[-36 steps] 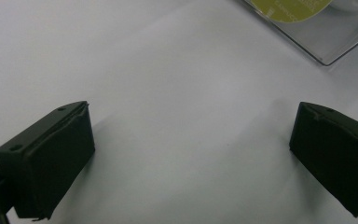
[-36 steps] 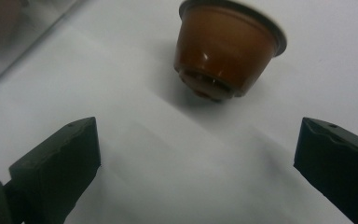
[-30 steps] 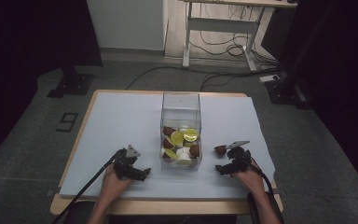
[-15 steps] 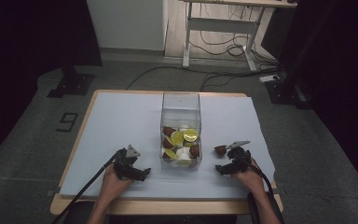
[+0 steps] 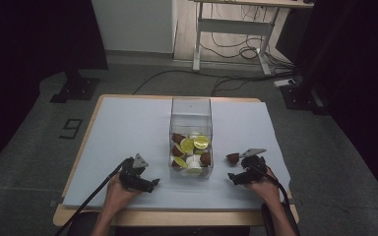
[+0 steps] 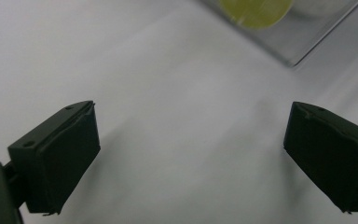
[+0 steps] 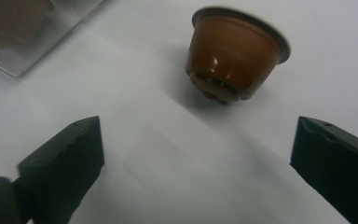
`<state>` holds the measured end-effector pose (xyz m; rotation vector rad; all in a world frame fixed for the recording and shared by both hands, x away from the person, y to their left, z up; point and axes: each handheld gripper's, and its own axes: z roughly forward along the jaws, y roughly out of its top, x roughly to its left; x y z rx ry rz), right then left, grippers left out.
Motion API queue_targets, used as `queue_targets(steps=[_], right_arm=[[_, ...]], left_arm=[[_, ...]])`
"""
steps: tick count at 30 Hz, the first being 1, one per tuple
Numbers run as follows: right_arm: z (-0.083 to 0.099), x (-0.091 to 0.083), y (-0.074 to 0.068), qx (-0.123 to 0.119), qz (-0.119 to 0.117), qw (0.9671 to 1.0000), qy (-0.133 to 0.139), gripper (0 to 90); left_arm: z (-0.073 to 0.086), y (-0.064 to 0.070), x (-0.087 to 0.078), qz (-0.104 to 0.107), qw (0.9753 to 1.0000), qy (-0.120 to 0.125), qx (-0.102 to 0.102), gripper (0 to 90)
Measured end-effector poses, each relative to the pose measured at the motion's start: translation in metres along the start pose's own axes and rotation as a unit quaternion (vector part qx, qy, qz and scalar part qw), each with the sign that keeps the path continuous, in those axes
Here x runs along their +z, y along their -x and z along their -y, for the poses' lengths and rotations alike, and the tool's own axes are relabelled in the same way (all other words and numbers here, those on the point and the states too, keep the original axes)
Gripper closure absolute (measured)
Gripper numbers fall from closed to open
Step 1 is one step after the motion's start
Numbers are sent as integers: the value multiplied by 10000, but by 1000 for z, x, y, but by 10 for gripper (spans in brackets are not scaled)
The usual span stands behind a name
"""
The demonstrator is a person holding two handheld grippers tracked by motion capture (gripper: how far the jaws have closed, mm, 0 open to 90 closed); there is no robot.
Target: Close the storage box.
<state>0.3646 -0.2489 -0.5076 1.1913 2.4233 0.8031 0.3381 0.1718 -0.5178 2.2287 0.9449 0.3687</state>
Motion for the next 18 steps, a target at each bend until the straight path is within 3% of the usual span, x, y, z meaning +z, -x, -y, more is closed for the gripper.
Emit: queue_targets(steps=[7,13,18], right_arm=[[-2,-12,-3,-14,59,9996,292,87],[-1,-20,-5,-91,-8,9989,457,138],[0,-27,-11,-152,-175,9975,665,170]], left_arm=[[-8,8,-11,204,9992,324,106,79],[-16,15,-13,257,9988,230,340,101],[-25,19,-15,359,9979,355,416,140]])
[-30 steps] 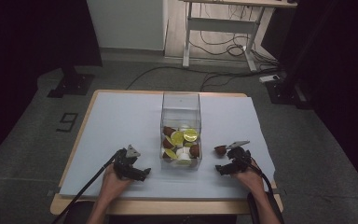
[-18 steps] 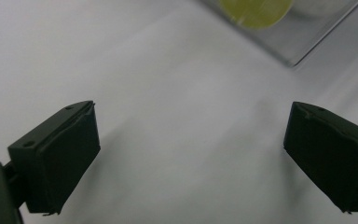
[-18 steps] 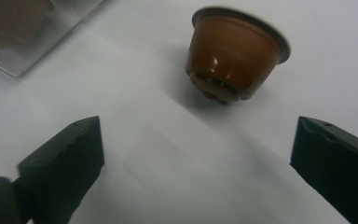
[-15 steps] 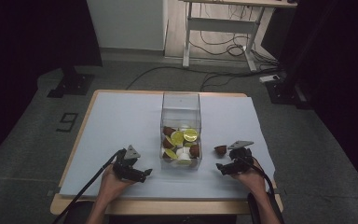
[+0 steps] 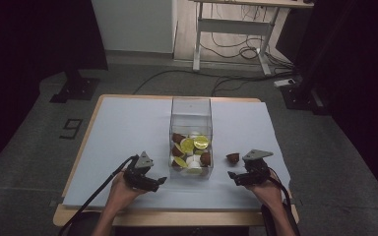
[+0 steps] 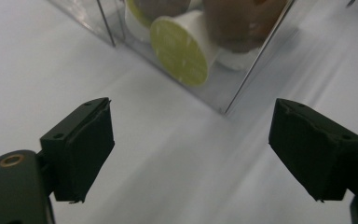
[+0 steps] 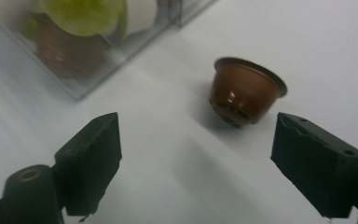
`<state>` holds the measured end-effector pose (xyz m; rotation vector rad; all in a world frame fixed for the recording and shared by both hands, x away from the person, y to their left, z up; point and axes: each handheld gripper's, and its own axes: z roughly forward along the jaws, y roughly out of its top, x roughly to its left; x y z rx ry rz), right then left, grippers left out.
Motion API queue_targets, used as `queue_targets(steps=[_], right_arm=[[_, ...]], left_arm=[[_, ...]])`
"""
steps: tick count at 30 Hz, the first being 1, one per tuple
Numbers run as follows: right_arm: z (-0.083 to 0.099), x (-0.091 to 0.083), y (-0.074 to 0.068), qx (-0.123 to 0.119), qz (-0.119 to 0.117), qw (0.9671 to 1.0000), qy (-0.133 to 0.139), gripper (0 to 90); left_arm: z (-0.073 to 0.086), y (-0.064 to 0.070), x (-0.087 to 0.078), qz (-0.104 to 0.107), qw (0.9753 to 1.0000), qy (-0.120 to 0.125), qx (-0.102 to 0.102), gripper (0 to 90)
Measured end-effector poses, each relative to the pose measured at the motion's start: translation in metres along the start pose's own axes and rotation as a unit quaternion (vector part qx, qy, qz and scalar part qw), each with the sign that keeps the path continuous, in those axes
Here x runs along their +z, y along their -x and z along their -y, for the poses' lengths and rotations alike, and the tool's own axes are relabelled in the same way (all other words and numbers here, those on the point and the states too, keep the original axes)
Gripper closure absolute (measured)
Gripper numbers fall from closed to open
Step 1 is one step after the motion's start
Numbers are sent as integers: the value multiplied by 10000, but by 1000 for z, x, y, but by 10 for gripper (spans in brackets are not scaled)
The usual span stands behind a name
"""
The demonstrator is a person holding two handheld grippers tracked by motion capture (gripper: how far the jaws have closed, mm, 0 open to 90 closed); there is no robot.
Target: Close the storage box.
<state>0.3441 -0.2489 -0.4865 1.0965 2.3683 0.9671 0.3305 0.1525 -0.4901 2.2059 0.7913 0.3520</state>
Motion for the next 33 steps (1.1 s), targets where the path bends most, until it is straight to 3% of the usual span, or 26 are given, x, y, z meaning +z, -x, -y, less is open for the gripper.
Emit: queue_targets(steps=[9,22,33], right_arm=[[-4,-6,-6,62,-379,9987,320,253],[-21,-6,-25,-242,-852,9946,542,340],[-31,1,-38,-448,-1197,9909,431,489]], left_arm=[[-11,4,-2,75,9995,290,75,201],[-17,9,-1,169,9986,490,137,339],[-16,11,0,185,9982,536,217,428]])
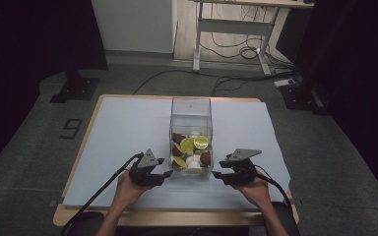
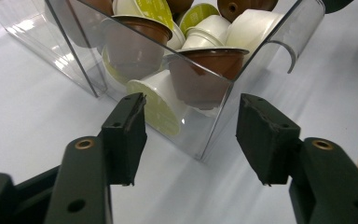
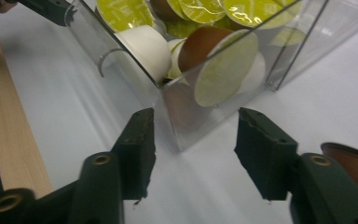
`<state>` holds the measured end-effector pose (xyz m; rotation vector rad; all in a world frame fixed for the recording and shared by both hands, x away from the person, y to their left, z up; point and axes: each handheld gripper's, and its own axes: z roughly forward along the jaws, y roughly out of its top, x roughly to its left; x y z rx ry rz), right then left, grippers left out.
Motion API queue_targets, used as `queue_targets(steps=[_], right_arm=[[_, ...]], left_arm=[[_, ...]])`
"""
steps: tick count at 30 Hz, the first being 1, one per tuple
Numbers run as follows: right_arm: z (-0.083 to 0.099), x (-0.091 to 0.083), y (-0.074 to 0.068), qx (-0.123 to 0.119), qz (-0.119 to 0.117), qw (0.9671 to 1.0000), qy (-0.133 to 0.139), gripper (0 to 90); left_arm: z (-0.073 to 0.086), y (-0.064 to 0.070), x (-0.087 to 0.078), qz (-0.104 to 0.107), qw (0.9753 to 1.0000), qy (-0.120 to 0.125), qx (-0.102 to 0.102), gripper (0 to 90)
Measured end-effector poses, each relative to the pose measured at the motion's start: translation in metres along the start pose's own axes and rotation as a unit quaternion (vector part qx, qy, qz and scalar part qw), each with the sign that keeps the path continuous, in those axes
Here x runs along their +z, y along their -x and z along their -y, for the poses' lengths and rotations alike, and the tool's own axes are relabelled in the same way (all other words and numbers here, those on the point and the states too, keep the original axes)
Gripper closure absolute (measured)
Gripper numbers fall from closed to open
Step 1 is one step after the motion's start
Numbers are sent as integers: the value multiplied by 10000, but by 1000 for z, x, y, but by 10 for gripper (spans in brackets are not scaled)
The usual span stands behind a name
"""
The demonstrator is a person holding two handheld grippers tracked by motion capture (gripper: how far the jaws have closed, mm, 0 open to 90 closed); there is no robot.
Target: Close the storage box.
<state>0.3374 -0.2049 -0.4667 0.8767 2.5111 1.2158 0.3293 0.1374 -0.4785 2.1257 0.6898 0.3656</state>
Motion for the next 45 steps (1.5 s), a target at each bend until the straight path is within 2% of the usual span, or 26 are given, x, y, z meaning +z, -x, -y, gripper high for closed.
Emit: queue_targets(steps=[3,14,18,27,45], right_arm=[[-2,2,-2,-40,-27,10000,-12,526],[-8,4,-6,-153,-152,9998,30,679],[-10,5,-7,-187,-131,9997,3,678],[-14,9,-6,-178,-55,9998,2,688],[-20,16,0,-188,111,9997,-80,687]], left_arm=[[0,0,0,-14,10000,40,4,459],[0,1,-1,179,9997,161,71,567],[-1,1,0,233,9995,219,81,606],[-2,-3,1,73,9997,239,-8,654],[-7,-10,5,-33,9994,332,-106,665]])
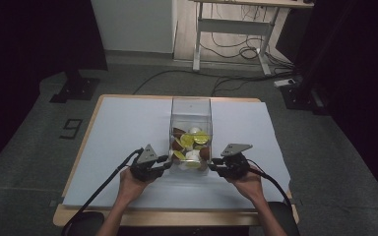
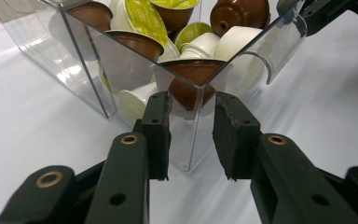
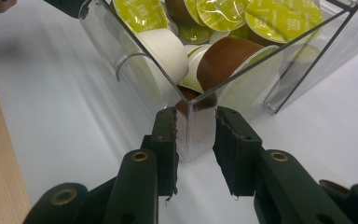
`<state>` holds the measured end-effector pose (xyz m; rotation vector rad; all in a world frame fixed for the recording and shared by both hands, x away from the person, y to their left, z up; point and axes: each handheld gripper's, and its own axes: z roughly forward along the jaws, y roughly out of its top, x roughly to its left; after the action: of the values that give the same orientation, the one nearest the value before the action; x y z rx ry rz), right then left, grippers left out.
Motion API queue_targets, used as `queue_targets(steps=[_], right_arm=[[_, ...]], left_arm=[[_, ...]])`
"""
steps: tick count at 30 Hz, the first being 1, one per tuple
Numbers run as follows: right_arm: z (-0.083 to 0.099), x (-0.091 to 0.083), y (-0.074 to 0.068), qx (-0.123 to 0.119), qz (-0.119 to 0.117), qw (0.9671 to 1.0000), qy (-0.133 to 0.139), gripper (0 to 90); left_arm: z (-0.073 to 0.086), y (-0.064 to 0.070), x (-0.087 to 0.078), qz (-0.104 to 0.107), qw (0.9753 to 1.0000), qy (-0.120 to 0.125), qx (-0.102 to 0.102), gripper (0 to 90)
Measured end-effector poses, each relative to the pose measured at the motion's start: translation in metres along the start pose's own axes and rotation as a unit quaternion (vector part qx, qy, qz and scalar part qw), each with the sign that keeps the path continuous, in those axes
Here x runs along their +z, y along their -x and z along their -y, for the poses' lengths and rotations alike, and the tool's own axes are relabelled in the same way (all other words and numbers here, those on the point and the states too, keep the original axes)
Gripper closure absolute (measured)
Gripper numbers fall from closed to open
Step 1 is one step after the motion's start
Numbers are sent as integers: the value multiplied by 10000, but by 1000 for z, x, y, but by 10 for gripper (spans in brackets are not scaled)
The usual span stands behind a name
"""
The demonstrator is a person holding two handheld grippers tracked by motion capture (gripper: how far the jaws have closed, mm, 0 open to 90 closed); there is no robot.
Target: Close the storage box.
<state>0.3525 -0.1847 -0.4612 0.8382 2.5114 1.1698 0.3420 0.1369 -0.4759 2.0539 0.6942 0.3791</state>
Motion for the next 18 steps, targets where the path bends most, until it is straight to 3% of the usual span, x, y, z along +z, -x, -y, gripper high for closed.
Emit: queue_targets(steps=[8,18], right_arm=[[1,-2,-2,-44,128,9999,-87,666],[1,-8,-6,-11,55,10000,-65,669]], left_arm=[[-1,-1,1,40,10000,19,-10,663],[-3,-3,4,-15,10000,26,-23,659]])
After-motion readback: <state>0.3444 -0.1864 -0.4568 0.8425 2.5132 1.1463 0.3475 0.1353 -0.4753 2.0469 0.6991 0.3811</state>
